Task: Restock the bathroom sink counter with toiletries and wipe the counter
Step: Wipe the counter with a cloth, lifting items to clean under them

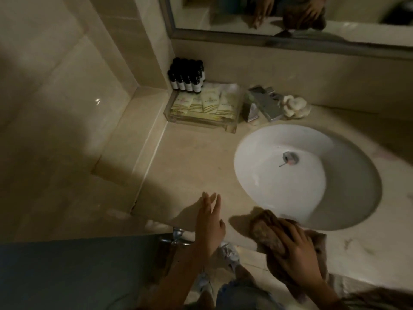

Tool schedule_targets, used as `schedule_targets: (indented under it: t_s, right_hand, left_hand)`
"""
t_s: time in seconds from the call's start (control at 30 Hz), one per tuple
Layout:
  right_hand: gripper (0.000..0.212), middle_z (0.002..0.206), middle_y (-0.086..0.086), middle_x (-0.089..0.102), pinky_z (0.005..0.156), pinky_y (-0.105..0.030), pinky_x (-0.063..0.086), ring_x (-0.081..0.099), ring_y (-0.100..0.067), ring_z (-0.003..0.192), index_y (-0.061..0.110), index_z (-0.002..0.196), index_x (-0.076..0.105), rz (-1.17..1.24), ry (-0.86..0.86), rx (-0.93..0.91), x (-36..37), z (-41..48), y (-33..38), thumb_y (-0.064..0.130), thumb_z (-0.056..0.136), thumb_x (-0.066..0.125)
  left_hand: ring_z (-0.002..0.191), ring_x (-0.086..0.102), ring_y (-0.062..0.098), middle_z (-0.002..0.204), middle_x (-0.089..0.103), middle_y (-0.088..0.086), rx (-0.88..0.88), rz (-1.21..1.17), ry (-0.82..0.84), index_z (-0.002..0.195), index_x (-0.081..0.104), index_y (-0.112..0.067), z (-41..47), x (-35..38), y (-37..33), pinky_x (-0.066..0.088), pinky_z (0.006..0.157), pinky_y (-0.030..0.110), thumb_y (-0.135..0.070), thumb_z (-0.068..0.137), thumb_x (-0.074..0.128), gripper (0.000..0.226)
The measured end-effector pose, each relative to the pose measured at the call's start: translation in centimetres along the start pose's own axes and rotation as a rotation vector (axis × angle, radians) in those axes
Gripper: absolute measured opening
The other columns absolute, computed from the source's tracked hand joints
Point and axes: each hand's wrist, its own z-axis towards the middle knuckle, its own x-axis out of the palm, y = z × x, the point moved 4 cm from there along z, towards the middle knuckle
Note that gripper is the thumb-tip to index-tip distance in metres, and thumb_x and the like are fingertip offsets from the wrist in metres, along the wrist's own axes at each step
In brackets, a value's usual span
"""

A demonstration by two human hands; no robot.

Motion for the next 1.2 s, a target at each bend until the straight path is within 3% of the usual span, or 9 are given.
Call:
schedule_targets:
  t_s: [0.27,0.37,0.53,0.6,0.67,0.8,0.97,1.07,1.2]
  right_hand:
    - [0.051,0.124,-0.016,0.053,0.081,-0.054,0.048,0.050,-0.042,0.105,0.020,0.129,0.056,-0.010,-0.135,0.265,2.0,7.9,3.7,0.043,0.083,0.053]
    - [0.050,0.124,-0.017,0.053,0.085,-0.055,0.045,0.049,-0.042,0.106,0.019,0.127,0.057,0.001,-0.136,0.295,3.4,11.8,7.3,0.031,0.080,0.066]
    - [0.052,0.127,-0.014,0.052,0.083,-0.053,0.045,0.050,-0.042,0.109,0.023,0.129,0.056,-0.006,-0.138,0.275,4.0,8.6,8.3,0.031,0.079,0.066]
    - [0.050,0.128,-0.010,0.052,0.082,-0.049,0.047,0.050,-0.039,0.110,0.027,0.129,0.054,-0.016,-0.159,0.269,3.9,4.8,7.9,0.039,0.081,0.057]
    - [0.051,0.129,-0.007,0.051,0.082,-0.048,0.048,0.049,-0.035,0.111,0.029,0.130,0.053,-0.030,-0.182,0.361,3.9,0.7,6.9,0.043,0.082,0.054]
    - [0.054,0.132,-0.010,0.050,0.084,-0.049,0.046,0.049,-0.036,0.114,0.027,0.134,0.051,-0.053,-0.298,0.696,2.4,-6.8,2.2,0.038,0.083,0.061]
    - [0.048,0.131,-0.011,0.050,0.088,-0.048,0.042,0.048,-0.037,0.114,0.026,0.133,0.053,-0.043,-0.386,0.957,-0.9,-10.5,-3.1,0.039,0.087,0.058]
    - [0.047,0.130,-0.009,0.051,0.089,-0.049,0.040,0.046,-0.037,0.114,0.026,0.129,0.057,-0.073,-0.375,0.974,-1.1,-9.4,-3.1,0.037,0.084,0.063]
    - [0.036,0.123,-0.005,0.058,0.077,-0.047,0.044,0.053,-0.035,0.106,0.029,0.115,0.065,-0.080,-0.435,0.847,-0.1,-6.3,-0.9,0.033,0.080,0.061]
  left_hand:
    - [0.146,-0.013,0.019,0.145,-0.032,-0.002,0.025,0.045,0.047,0.153,-0.003,-0.017,-1.3,0.3,0.8,0.014,0.121,0.029,-0.019,0.099,0.043,0.070]
    - [0.147,-0.012,0.019,0.150,-0.030,-0.001,0.019,0.043,0.078,0.151,-0.009,-0.011,-2.4,0.2,1.4,0.014,0.120,0.028,-0.017,0.099,0.042,0.073]
    - [0.148,-0.002,0.021,0.154,-0.025,0.000,-0.005,-0.014,0.062,0.143,-0.026,-0.016,-3.3,-0.2,1.8,0.024,0.116,0.026,-0.019,0.095,0.053,0.092]
    - [0.147,0.012,0.022,0.154,-0.023,-0.001,0.062,-0.006,0.059,0.141,-0.027,-0.018,-2.8,-0.3,0.6,0.034,0.112,0.030,-0.019,0.094,0.054,0.094]
    - [0.147,0.014,0.020,0.159,-0.016,0.000,0.166,0.008,0.085,0.146,-0.022,-0.016,-2.3,0.1,-1.5,0.036,0.109,0.028,-0.020,0.095,0.051,0.089]
    - [0.148,0.007,0.017,0.159,-0.018,-0.002,0.441,0.063,0.214,0.151,-0.012,-0.014,-3.3,3.1,-6.9,0.032,0.107,0.022,-0.018,0.098,0.044,0.077]
    - [0.146,-0.012,0.015,0.153,-0.028,-0.006,0.708,0.200,0.381,0.152,-0.010,-0.015,-6.5,7.8,-11.5,0.023,0.116,0.024,-0.019,0.100,0.042,0.074]
    - [0.143,-0.019,0.013,0.156,-0.024,-0.004,0.717,0.245,0.409,0.152,-0.009,-0.014,-6.9,8.8,-13.0,0.005,0.113,0.021,-0.021,0.101,0.040,0.071]
    - [0.148,0.010,0.024,0.161,0.004,0.010,0.653,0.297,0.416,0.152,0.005,-0.007,-6.0,8.4,-13.7,0.014,0.118,0.028,-0.018,0.096,0.049,0.072]
